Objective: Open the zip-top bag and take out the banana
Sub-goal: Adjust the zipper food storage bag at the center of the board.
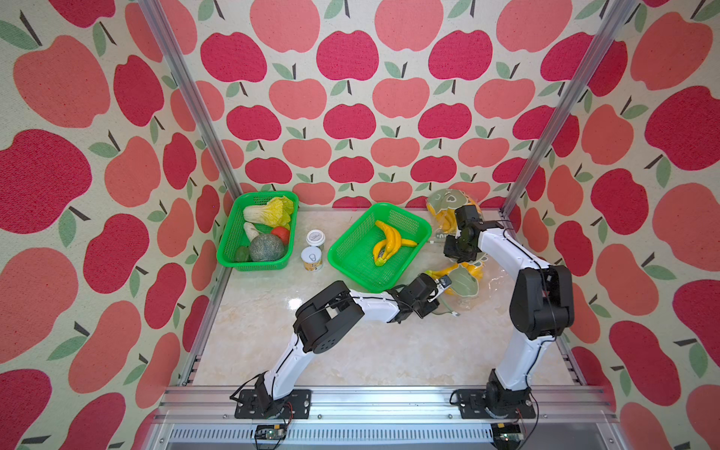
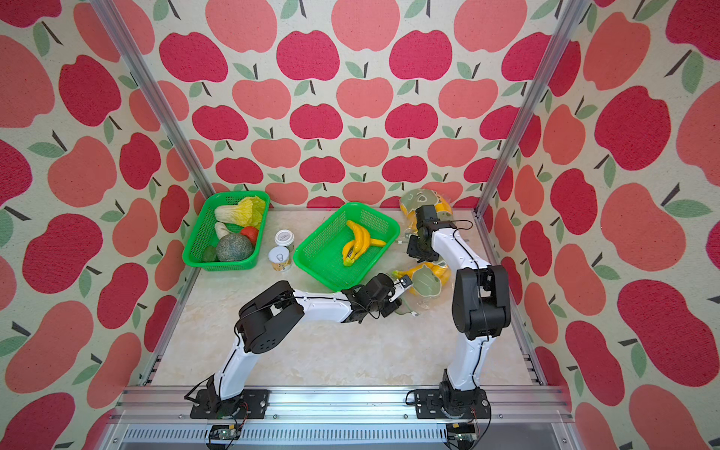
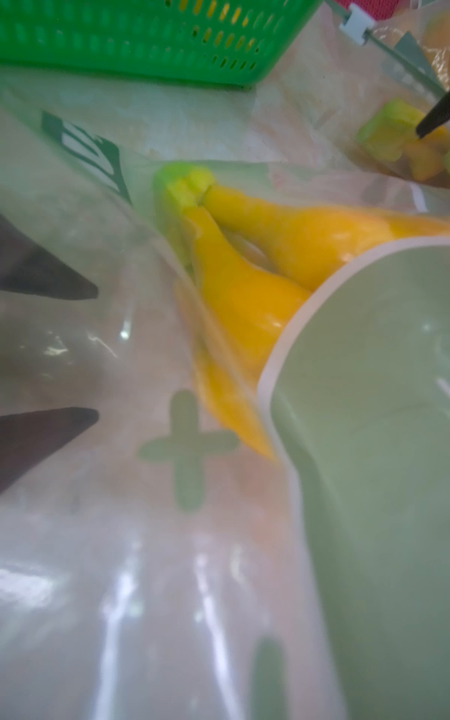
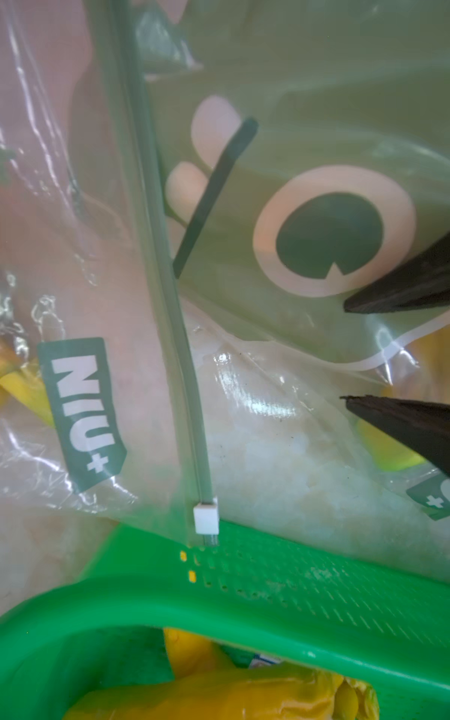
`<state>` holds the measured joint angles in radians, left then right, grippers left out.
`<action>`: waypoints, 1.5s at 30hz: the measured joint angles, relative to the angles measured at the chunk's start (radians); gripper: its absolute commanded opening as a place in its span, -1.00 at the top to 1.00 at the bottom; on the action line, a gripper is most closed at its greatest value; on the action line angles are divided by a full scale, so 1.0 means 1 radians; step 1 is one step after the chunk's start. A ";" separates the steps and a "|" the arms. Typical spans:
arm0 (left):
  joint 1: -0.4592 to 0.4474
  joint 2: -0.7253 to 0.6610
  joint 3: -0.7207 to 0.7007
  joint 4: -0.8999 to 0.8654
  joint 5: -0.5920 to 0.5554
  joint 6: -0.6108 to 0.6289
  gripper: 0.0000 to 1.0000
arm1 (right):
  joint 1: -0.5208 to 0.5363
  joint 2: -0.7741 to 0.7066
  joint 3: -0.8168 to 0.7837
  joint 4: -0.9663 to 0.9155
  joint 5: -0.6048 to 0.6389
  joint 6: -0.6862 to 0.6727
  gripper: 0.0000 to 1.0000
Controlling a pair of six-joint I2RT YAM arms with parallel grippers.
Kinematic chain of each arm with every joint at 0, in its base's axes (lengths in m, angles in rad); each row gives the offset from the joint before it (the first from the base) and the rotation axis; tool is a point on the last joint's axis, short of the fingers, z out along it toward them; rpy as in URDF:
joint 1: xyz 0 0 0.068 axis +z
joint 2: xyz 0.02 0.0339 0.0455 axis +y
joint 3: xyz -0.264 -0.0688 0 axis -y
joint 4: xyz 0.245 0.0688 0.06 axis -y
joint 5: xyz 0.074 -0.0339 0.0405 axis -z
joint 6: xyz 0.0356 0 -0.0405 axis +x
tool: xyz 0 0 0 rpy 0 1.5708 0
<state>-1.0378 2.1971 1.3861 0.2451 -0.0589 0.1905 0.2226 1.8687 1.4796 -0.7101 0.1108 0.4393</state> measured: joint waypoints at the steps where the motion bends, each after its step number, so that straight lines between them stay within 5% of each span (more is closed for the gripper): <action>1: 0.000 0.000 -0.002 0.000 -0.005 -0.002 -0.12 | 0.000 0.000 -0.013 -0.002 0.003 0.003 0.21; 7: 0.003 0.000 -0.014 0.017 -0.012 -0.014 -0.47 | 0.007 -0.011 -0.108 -0.002 -0.002 0.014 0.22; 14: 0.003 -0.001 -0.015 0.028 0.004 -0.014 -0.50 | 0.031 -0.026 -0.164 0.014 -0.072 0.023 0.23; 23: 0.001 -0.053 -0.059 0.037 0.022 -0.015 -0.50 | 0.009 -0.278 -0.188 0.013 -0.045 0.040 -0.25; 28: -0.013 -0.056 -0.059 0.044 0.021 -0.009 -0.51 | -0.165 -0.391 -0.189 0.016 -0.021 0.029 -0.56; 32: -0.034 -0.056 -0.059 0.044 0.021 0.009 -0.51 | -0.270 -0.334 -0.177 0.013 0.004 0.013 -0.62; 45: -0.045 -0.056 -0.059 0.043 0.018 0.013 -0.52 | -0.287 -0.082 -0.060 0.035 0.010 -0.017 -0.53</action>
<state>-1.0828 2.1410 1.3270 0.2886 -0.0414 0.2035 -0.0647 1.7863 1.4193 -0.6746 0.1211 0.4221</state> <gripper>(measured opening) 0.756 0.795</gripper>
